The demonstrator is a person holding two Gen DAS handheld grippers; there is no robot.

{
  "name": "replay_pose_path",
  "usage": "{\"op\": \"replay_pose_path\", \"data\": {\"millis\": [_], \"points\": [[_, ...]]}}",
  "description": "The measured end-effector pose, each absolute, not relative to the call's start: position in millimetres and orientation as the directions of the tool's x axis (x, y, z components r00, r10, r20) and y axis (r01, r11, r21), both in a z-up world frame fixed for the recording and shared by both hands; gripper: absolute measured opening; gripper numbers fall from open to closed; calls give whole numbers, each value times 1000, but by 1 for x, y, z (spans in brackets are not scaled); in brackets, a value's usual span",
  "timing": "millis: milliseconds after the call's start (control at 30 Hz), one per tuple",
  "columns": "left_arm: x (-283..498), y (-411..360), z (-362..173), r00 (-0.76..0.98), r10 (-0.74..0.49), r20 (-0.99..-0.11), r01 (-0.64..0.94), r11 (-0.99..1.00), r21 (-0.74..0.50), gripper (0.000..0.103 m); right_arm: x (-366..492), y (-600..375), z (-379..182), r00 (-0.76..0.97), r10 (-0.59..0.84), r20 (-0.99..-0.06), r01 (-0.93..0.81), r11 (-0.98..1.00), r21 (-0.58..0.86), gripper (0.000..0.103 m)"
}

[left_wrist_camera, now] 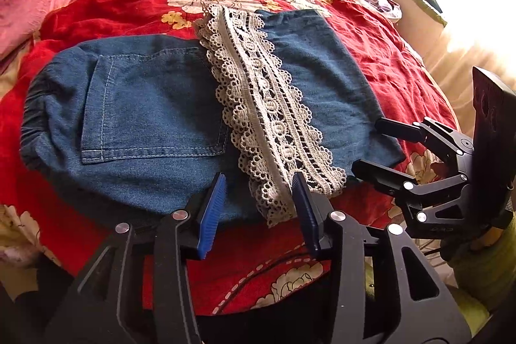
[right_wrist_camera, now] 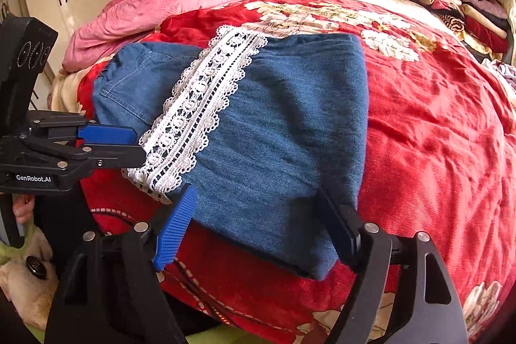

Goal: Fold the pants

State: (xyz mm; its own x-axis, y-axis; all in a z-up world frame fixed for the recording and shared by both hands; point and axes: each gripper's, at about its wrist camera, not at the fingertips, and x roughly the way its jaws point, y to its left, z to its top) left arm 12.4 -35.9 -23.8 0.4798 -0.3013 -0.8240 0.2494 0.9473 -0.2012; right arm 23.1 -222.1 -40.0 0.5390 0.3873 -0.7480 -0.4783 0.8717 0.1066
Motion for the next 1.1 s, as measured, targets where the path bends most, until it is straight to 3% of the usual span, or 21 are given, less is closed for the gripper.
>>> {"op": "replay_pose_path", "data": {"millis": [533, 1033, 1100], "points": [[0, -23, -2, 532, -272, -802, 223, 959, -177, 48, 19, -218, -17, 576, 370, -729, -471, 879, 74, 86], [-8, 23, 13, 595, -179, -783, 110, 984, -141, 70, 27, -191, 5, 581, 384, -717, -515, 856, 42, 87], [-9, 30, 13, 602, -155, -783, 89, 988, -127, 80, 30, -187, 9, 581, 389, -715, -524, 851, 38, 87]]}}
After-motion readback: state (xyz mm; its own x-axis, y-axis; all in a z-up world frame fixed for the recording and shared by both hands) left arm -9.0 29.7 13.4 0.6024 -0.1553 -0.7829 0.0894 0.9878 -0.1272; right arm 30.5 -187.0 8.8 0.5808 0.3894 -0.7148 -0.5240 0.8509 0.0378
